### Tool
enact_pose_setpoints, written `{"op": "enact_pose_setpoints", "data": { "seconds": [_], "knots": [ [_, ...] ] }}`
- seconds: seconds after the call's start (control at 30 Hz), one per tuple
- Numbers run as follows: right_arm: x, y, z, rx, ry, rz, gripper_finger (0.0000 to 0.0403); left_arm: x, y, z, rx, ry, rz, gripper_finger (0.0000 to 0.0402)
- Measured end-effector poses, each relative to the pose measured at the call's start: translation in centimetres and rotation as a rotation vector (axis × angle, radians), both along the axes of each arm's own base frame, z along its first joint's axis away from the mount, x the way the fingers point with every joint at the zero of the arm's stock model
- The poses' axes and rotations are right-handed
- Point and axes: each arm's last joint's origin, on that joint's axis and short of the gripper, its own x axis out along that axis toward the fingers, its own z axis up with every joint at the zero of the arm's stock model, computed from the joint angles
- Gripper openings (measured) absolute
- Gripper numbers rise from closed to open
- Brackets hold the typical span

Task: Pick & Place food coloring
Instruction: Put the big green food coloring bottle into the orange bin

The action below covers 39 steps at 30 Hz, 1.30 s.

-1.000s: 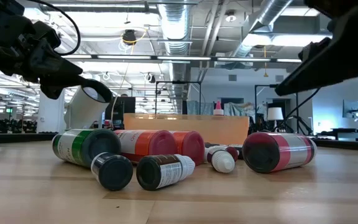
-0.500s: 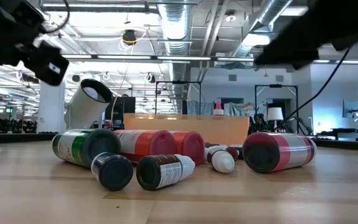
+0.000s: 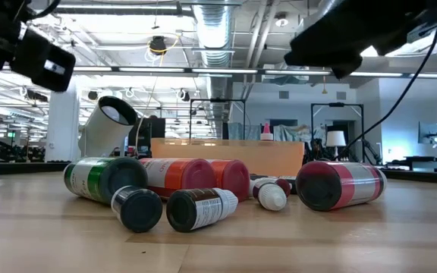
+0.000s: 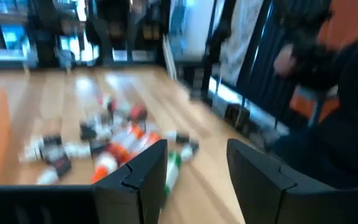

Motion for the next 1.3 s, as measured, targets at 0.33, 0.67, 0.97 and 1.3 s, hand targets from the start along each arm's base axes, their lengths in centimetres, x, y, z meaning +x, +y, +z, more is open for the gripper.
{"op": "enact_pose_setpoints", "data": {
  "seconds": [0.33, 0.67, 0.97, 1.3],
  "knots": [
    [0.1, 0.1, 0.4, -0.006, -0.040, 0.013, 0.0123, 4.5, -3.2, 0.0, 0.202, 0.186, -0.028, 0.0160],
    [-0.1, 0.6, 0.4, -0.003, -0.043, 0.032, 0.0123, 9.2, -3.6, -2.3, 0.335, 0.334, -0.044, 0.0160],
    [-0.2, 0.7, 0.4, -0.003, -0.042, 0.036, 0.0123, 10.6, -2.8, -4.0, 0.365, 0.409, -0.060, 0.0160],
    [-0.2, 0.7, 0.4, -0.005, -0.039, 0.036, 0.0123, 10.4, -2.4, -4.4, 0.442, 0.446, -0.035, 0.0160]
  ]
}}
